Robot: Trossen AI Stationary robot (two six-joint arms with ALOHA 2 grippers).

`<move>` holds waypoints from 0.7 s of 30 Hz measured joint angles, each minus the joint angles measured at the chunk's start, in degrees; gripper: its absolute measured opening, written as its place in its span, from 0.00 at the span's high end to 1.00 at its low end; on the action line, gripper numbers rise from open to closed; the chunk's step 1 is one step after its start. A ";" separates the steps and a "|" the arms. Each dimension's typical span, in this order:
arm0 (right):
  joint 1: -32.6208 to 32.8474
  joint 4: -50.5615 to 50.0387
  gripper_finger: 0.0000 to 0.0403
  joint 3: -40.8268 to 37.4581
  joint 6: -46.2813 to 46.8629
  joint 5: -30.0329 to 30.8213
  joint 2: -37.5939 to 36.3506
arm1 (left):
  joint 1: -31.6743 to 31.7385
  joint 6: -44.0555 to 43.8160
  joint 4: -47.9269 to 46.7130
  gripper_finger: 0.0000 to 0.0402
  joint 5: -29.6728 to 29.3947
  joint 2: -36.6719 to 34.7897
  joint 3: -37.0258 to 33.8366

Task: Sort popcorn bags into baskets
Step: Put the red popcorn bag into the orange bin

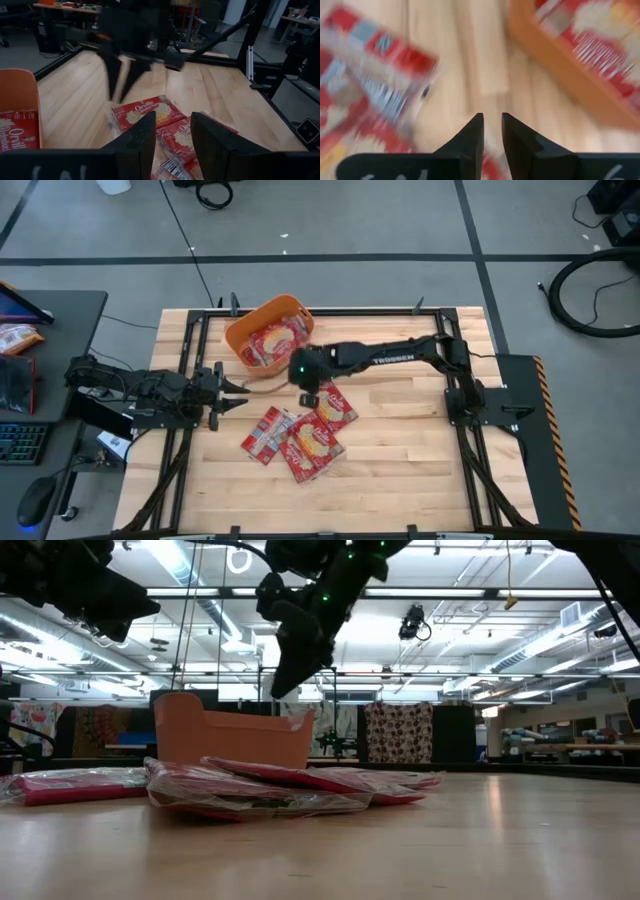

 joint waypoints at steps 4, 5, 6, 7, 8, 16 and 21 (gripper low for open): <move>3.26 -6.81 0.77 0.00 3.53 2.39 0.02 | -0.01 -0.31 0.11 0.68 0.00 -0.04 0.00; 4.14 -8.78 0.76 0.00 5.01 3.63 0.01 | 0.00 -0.33 0.13 0.68 0.02 0.06 0.00; 5.04 -11.02 0.75 0.00 6.44 5.17 0.02 | 0.00 -0.40 0.29 0.68 0.00 0.57 0.00; 5.98 -13.41 0.74 0.00 7.77 7.00 0.02 | -0.02 -0.53 0.59 0.68 0.00 1.47 0.00; 6.98 -15.82 0.73 0.00 9.08 9.24 0.02 | 0.00 -1.01 0.68 0.68 0.02 2.52 0.00; 14.37 -18.15 0.72 -9.00 17.96 19.15 -1.60 | -0.04 -1.50 12.78 0.68 0.25 18.79 0.00; 18.58 -13.26 0.72 -18.78 25.49 24.11 -7.35 | -0.04 -1.46 21.95 0.68 2.46 29.68 0.00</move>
